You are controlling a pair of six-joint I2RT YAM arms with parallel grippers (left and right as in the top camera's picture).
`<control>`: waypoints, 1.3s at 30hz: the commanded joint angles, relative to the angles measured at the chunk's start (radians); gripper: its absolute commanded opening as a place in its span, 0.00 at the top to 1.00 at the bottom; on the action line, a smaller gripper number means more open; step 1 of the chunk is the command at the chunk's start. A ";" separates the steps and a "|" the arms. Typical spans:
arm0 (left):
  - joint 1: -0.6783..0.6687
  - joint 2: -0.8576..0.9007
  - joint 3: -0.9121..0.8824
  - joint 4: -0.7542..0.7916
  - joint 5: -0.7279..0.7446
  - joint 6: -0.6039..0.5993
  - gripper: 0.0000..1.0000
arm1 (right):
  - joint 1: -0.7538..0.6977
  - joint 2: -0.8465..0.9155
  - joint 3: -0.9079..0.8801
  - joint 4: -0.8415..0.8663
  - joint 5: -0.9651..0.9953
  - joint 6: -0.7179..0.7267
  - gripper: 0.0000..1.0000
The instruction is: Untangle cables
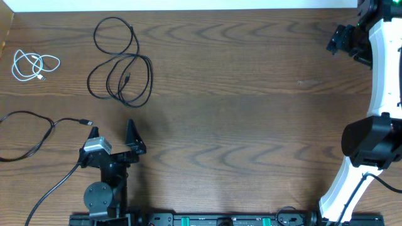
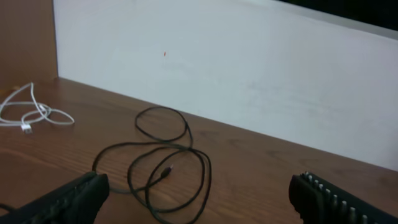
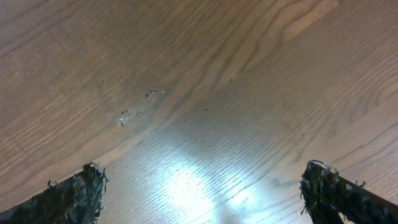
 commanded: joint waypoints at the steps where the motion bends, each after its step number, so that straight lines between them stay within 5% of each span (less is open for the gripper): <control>1: 0.005 -0.009 -0.029 0.028 -0.013 -0.037 0.02 | 0.003 0.005 0.002 -0.001 0.016 -0.011 0.01; 14: -0.003 -0.010 -0.130 0.159 -0.011 -0.037 0.02 | 0.003 0.005 0.002 -0.001 0.016 -0.011 0.01; 31: -0.003 -0.010 -0.129 -0.051 -0.007 -0.033 0.02 | 0.003 0.005 0.002 -0.001 0.016 -0.011 0.01; 39: -0.003 -0.010 -0.129 -0.051 0.033 0.105 0.02 | 0.003 0.005 0.002 -0.001 0.016 -0.011 0.01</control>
